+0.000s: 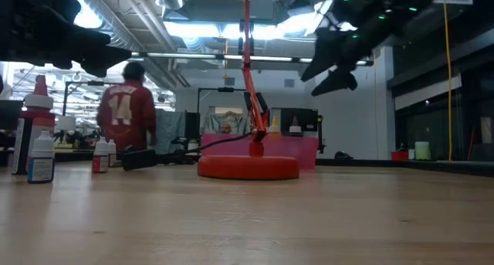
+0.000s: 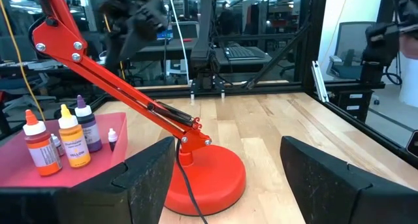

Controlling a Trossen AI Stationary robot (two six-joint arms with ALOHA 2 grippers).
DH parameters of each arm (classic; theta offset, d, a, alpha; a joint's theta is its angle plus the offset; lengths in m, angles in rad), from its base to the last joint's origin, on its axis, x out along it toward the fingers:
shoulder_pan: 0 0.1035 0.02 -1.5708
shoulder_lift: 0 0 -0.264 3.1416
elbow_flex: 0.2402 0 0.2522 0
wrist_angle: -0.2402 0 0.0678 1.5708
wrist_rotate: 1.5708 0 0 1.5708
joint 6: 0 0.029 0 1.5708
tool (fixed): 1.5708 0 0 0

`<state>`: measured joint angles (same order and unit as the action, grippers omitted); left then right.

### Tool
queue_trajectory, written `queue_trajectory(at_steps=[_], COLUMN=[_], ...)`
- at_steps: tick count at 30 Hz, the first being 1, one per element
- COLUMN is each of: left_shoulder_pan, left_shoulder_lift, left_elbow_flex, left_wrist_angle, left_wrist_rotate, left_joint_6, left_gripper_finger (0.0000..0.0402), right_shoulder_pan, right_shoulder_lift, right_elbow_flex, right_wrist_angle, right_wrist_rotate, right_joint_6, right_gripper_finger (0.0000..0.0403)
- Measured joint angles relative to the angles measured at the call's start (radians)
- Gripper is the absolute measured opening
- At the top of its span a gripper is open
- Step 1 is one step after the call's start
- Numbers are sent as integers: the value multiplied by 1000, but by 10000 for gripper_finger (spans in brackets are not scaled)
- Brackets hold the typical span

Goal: Pick & Place food coloring
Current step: Put the small red food coloring bottle into the red bin

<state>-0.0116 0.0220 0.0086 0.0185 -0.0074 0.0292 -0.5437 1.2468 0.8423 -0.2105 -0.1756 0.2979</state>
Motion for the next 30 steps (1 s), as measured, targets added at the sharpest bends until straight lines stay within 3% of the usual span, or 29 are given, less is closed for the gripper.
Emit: queue_trajectory(at_steps=[5, 13, 22, 30], left_shoulder_pan=[0, 0, 0, 0], left_shoulder_lift=[0, 0, 0, 0], left_elbow_flex=[0, 0, 0, 0], left_wrist_angle=[0, 0, 0, 0], left_wrist_rotate=[0, 0, 0, 0], left_joint_6=[0, 0, 0, 0], left_gripper_finger=[271, 273, 274, 272], right_shoulder_pan=[17, 19, 19, 19], right_shoulder_lift=[-179, -443, -600, -724], right_elbow_flex=[-224, -520, -653, -800], right_wrist_angle=[209, 593, 676, 842], right_wrist_rotate=[-37, -35, 107, 185], right_joint_6=[140, 72, -114, -100], right_gripper_finger=[306, 306, 306, 306])
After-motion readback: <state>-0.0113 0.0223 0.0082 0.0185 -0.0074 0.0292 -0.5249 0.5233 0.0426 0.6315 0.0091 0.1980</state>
